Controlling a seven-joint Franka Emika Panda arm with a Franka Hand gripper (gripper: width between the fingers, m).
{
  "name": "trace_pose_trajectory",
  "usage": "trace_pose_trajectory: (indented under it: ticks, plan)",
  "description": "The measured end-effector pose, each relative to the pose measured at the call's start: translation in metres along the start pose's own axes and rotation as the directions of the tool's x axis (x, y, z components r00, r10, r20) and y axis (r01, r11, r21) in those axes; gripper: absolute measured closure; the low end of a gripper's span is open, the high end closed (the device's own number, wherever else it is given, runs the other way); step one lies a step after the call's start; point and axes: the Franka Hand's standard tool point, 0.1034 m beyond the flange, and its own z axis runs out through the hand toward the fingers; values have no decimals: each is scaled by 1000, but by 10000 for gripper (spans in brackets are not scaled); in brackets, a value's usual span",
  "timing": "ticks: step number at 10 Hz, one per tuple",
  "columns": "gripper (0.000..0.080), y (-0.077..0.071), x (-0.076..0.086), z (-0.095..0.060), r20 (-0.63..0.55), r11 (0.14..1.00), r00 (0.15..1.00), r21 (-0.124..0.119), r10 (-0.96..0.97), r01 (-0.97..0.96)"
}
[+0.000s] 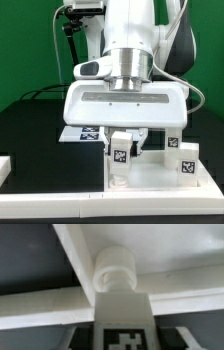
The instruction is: Assemble square table
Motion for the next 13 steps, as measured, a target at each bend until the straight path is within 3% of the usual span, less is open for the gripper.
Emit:
trace_pose_trajectory:
  ticks: [5,7,8,13]
  plan:
    - [511,4,-4,4,6,1000,1000,-6,-8,8]
    - [197,4,-4,4,6,1000,1000,-6,-10,10]
    - [164,4,-4,4,6,1000,1000,-6,-11,11]
    - [150,4,-4,4,6,1000,1000,-6,-13,13]
